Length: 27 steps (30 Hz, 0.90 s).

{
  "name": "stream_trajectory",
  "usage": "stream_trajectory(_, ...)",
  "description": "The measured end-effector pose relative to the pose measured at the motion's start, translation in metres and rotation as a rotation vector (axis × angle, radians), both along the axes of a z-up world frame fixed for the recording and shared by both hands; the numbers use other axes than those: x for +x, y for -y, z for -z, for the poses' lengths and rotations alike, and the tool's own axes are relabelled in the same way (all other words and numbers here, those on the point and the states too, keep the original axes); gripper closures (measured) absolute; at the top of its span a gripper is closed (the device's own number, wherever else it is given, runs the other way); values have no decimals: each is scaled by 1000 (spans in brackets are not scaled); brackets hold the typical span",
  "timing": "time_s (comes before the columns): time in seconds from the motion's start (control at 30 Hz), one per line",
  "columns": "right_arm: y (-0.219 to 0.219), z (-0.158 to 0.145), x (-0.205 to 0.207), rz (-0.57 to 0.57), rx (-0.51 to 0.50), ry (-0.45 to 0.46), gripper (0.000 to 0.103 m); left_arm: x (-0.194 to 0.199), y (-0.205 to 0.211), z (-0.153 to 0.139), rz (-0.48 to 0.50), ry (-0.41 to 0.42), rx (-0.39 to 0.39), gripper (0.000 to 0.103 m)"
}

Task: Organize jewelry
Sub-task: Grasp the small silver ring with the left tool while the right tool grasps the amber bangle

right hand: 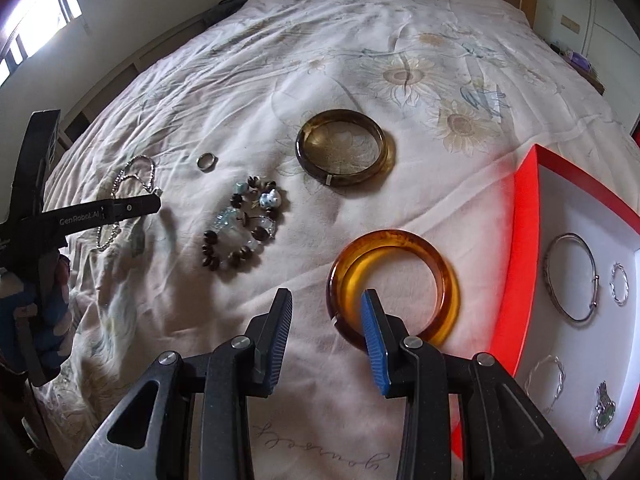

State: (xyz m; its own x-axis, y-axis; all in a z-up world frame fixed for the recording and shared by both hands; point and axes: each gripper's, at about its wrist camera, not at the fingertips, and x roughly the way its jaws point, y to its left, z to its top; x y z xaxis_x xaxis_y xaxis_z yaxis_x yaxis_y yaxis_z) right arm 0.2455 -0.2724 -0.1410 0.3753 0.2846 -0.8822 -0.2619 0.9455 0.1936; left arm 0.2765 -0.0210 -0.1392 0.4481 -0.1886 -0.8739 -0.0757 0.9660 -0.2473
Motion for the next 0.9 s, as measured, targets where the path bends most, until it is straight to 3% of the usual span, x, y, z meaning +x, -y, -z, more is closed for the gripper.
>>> stream_trajectory(0.17,-2,14,9,-4,-20,-42,67,9,7,6,8,-3,19,72)
stream_trajectory(0.27,-1,20,13,-5,-5,-60,67,10,9,9,14,-3,27,86)
stream_trajectory(0.4,-2,26,19,-21,14,-80,74,7,11,9,16,13,36,87)
stream_trajectory(0.47,-1,27,20,-20,32,-83,90,3,11,8,18,20,33,87)
stream_trajectory(0.5,-1,27,19,-21,41,-82,92,3,12,7,20,23,31,87)
stream_trajectory(0.9,2,-4,-15,-1,170,-6,94,-32,3,-19,19,59,20,87)
